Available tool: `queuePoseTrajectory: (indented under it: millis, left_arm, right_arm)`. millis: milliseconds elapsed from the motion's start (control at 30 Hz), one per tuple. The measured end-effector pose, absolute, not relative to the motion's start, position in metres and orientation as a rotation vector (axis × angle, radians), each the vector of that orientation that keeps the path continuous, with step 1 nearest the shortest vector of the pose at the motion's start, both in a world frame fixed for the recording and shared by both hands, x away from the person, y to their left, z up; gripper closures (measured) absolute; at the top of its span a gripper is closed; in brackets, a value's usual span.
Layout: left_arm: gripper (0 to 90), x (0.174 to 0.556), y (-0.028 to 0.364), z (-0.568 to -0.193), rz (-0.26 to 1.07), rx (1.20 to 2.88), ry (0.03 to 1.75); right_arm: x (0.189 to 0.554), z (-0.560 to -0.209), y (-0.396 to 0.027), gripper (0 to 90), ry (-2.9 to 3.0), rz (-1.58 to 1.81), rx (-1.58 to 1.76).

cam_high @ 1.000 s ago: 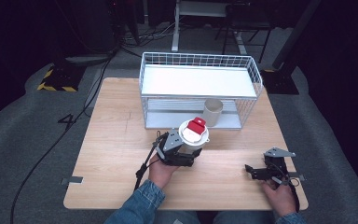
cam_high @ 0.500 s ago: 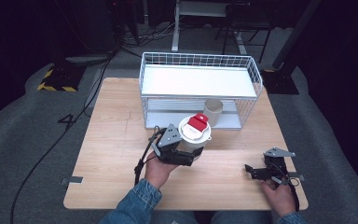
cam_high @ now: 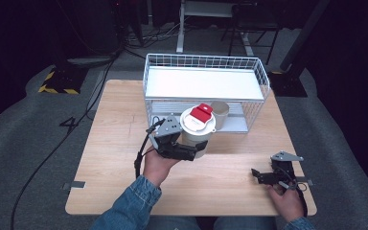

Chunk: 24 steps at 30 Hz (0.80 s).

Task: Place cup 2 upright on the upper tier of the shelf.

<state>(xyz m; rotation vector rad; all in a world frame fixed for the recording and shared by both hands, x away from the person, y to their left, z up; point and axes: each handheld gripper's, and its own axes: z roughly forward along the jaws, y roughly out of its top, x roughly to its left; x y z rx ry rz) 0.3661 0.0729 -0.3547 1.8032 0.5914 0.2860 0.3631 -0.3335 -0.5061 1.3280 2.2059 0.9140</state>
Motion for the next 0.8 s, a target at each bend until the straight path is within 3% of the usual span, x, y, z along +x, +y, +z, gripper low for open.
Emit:
queuePoseTrajectory:
  millis: [800]
  left_arm:
    - [13.5, 0.396, 0.083, -0.309, 0.353, 1.771, 0.623]
  right_arm:
    - [0.363, -0.506, -0.333, 0.5, 2.197, 0.911, 1.332]
